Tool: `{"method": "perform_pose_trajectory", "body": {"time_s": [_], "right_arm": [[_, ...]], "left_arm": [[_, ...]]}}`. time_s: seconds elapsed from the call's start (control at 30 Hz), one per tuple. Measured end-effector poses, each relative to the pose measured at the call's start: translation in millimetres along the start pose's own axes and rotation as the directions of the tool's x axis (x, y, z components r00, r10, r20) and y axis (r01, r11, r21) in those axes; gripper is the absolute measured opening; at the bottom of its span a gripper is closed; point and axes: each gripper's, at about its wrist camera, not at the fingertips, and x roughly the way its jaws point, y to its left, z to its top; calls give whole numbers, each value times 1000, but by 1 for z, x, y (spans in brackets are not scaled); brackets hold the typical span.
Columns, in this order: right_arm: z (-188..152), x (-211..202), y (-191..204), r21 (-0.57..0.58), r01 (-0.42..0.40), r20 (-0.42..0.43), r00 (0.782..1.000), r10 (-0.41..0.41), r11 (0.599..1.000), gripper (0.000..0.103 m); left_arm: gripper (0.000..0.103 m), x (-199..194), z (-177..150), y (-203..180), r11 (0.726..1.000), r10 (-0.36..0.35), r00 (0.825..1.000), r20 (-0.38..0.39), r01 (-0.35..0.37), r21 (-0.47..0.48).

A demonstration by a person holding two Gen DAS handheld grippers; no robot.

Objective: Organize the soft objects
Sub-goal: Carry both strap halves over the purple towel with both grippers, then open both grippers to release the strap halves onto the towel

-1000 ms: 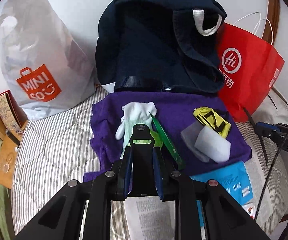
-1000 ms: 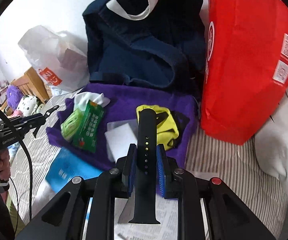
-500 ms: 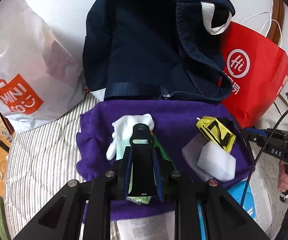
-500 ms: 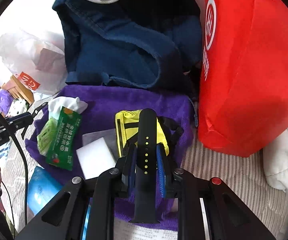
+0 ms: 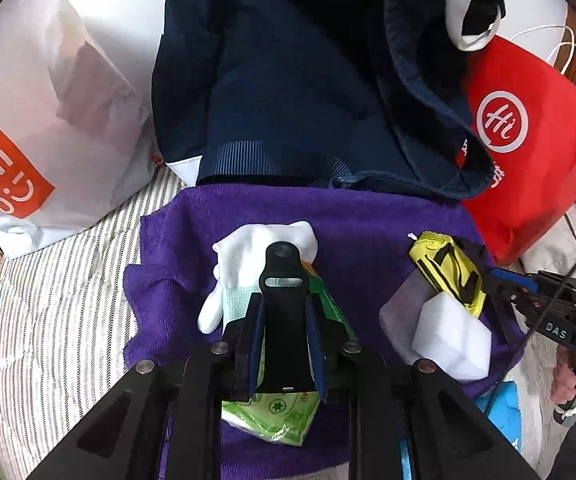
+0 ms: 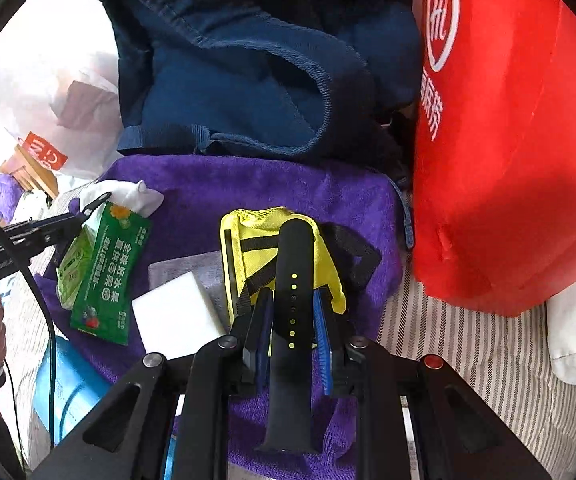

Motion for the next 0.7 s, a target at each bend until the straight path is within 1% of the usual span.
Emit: {"method": "perform_pose_trajectory", "body": {"time_s": [0.2,0.23,0.27,0.33,0.37,0.4,0.47,0.57,0.7], "right_arm": [[-2,-2,-3,5,-18,1,1000,18,1000,23],[-1,-3,-3,7,-26,-2,1000,26,1000,29],[-1,-3,-4,12,-36,-3,999,36,999,38],[-2,-7,-3,8,-45,14,999,45,999,47],[-2,-9,-1,2,-41,21,999,41,999,49],[-2,-11,0,-1,-38,26,999,38,999,50],[-2,-16,1,-1,-40,25,999,40,999,50],[-3,-27,4,-7,-34,30,999,34,999,50],[-14,-55,8,-8,-28,59,998,29,1000,50]], "left_arm": [[21,6,1,1,1000,3,1000,-22,-4,-13],[21,6,1,1,1000,1,1000,-27,-1,-14],[22,6,1,0,1000,3,999,-32,-3,-11],[24,5,1,0,1000,7,999,-37,-7,-12],[30,3,1,0,1000,5,999,-39,-5,-12],[36,0,1,-1,1000,9,999,-38,-10,-13],[40,-8,0,0,1000,15,1000,-28,-16,-16],[41,-20,-1,-2,1000,18,1000,-17,-18,-17],[43,-45,-9,-6,1000,19,1000,6,-19,-10]]}}
